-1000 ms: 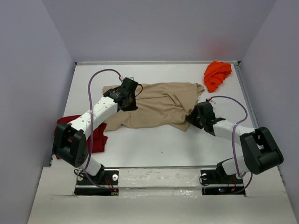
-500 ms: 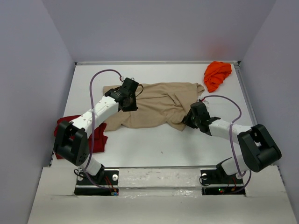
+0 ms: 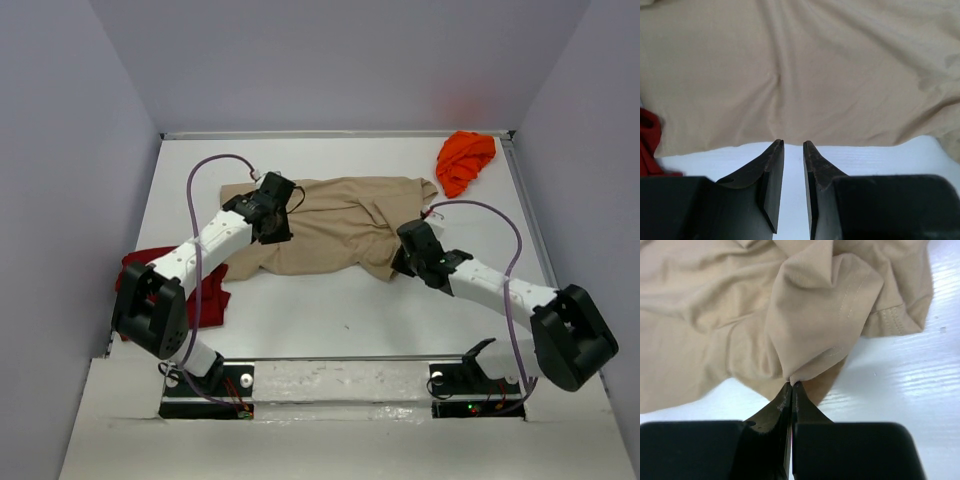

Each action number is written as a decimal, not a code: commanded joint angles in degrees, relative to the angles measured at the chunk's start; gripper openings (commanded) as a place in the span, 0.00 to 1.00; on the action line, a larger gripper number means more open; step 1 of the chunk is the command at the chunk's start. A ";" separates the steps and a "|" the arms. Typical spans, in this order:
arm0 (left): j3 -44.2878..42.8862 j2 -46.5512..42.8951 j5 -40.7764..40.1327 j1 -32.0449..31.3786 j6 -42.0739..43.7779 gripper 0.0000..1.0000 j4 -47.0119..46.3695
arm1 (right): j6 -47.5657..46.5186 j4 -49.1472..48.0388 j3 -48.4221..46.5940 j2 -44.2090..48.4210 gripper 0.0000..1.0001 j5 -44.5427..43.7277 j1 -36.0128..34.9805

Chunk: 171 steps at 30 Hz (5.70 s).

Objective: Fold and stack the t-shirts
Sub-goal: Grap the side of the flattened tshirt closest away from the robot with both arms, then fold the other side of the tshirt into a rectangle

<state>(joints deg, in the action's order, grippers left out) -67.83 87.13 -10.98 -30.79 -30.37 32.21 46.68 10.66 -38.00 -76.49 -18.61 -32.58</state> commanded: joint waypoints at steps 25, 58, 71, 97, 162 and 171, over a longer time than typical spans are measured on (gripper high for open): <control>9.56 -11.54 -5.36 -4.63 -6.81 0.33 4.09 | 36.29 51.22 -17.02 11.55 0.00 -25.33 -36.32; 18.17 -5.22 5.53 2.04 -13.22 0.45 -5.48 | 36.82 50.78 -13.60 17.60 0.00 -27.27 -36.86; 17.03 -0.91 8.09 8.19 -10.32 0.48 -5.93 | 36.91 51.31 -14.12 17.51 0.00 -27.97 -36.86; 14.06 -2.13 6.59 6.62 -6.63 0.00 -4.18 | 37.00 50.43 -16.84 7.07 0.00 -28.76 -36.86; -30.34 23.36 3.71 13.56 6.03 0.83 9.98 | -26.10 25.56 -60.52 -34.35 0.74 2.01 12.71; -24.82 11.85 -7.19 8.47 5.51 0.89 13.32 | -27.60 26.80 -62.22 -29.61 0.71 13.15 10.18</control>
<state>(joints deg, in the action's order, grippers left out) -95.26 107.79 -11.55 -18.50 -24.47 43.07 19.84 38.70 -102.37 -111.79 -12.29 -19.94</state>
